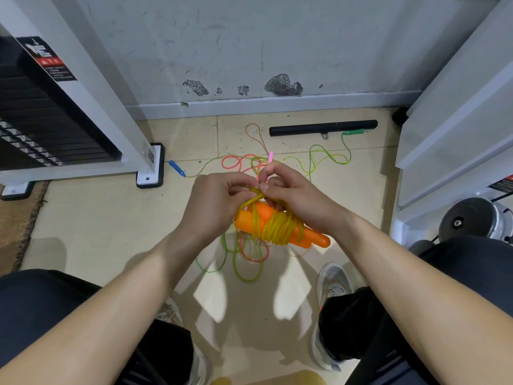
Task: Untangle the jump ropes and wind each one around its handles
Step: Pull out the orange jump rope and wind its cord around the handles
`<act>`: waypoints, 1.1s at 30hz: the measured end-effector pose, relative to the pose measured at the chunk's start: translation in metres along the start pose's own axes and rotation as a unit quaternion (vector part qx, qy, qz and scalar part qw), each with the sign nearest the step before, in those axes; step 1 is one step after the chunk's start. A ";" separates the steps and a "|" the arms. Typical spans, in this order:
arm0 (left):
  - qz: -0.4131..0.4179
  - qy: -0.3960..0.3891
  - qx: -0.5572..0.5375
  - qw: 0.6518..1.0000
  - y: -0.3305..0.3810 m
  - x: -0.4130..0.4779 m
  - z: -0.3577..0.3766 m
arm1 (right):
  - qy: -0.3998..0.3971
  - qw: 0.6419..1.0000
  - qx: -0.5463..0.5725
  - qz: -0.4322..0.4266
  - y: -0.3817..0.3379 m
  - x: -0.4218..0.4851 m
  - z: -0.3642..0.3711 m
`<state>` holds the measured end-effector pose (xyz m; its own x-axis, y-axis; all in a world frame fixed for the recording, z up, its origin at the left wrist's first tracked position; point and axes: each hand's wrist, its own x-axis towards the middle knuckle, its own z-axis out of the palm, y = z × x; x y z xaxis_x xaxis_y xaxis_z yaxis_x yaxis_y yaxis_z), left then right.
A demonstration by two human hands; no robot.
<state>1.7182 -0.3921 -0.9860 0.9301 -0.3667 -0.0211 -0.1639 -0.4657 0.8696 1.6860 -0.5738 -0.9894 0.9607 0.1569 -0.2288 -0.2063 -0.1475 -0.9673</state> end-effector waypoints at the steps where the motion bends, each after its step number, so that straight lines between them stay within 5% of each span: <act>1: 0.013 0.012 0.006 1.000 0.000 -0.001 0.001 | 0.010 1.000 0.006 0.004 0.000 0.000 0.001; 11: 0.157 0.108 0.074 0.979 -0.003 -0.004 0.011 | 0.159 0.971 -0.157 -0.085 0.001 0.000 0.012; 25: 0.112 0.134 0.044 0.984 -0.007 -0.003 0.016 | 0.154 0.874 -0.385 -0.255 0.029 0.004 0.017; 33: 0.109 0.114 0.069 0.985 -0.014 -0.001 0.016 | 0.158 0.859 -0.447 -0.193 0.030 0.007 0.019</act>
<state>1.7147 -0.3979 -1.0060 0.9151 -0.2864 0.2837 -0.3961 -0.5077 0.7651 1.6830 -0.5581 -1.0219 0.9569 0.1110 0.2684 0.2287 -0.8577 -0.4606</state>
